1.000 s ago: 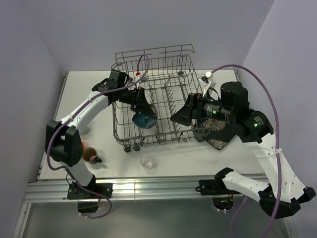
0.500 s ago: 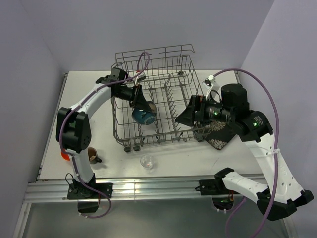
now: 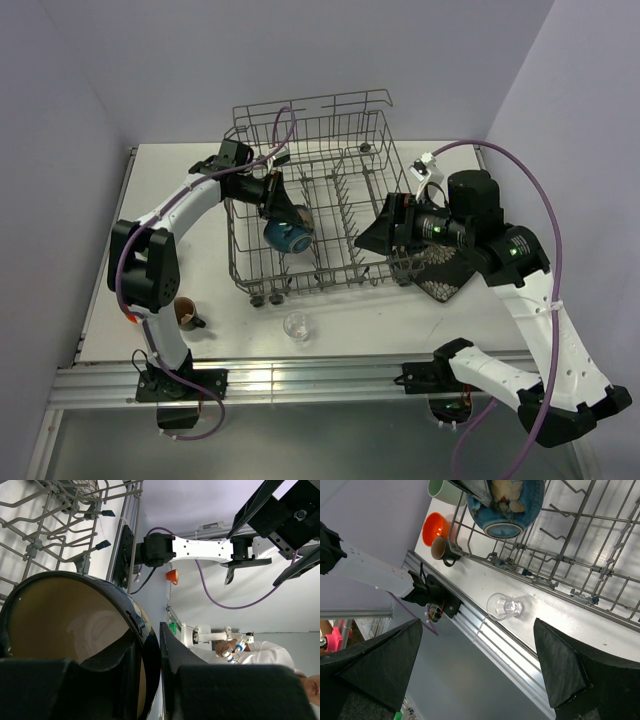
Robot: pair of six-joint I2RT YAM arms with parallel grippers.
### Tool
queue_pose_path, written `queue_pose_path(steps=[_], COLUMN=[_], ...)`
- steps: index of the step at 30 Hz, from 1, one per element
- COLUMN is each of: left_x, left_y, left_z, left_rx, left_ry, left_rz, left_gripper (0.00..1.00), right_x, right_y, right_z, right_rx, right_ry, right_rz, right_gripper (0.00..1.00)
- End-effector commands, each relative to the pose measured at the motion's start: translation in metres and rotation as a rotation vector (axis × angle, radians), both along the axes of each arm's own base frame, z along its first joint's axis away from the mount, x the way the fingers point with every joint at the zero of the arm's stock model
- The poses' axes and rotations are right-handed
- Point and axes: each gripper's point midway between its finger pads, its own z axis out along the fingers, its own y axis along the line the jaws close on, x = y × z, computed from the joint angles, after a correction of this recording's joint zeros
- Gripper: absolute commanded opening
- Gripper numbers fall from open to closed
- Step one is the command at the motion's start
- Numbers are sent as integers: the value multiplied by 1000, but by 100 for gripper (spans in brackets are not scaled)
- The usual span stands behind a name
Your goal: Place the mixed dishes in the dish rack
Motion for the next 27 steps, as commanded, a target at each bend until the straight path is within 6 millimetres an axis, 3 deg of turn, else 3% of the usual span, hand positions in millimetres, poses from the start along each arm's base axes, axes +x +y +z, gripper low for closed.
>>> queue_pose_path(steps=[1,5,10,15,21,27], left_x=[-7,-5,-23,-23,-27,-20], left_y=[3,1,1,1,-8,-19], left_z=[31,30,42,39,33,19], left_rx=[-112,-113,-126,-154,-181,-180], left_ry=[-32,-20,-41,-51,-41,-28], left_rz=[-64,-69,-89,-108,-155,-175], left_gripper=[0,0,0,0,0,0], right_x=[-1,-3,-5,-3,33,51], right_y=[-2,-6,-8,-8,-48,-61], right_z=[17,16,13,11,5,-16], right_rx=[32,29,31,36,-60,-181], right_ry=[-67,-75,-74,-64,-18,48], right_rz=[3,-9,-18,-33,-379,-449], right_gripper=[100,100,100,100,100,100])
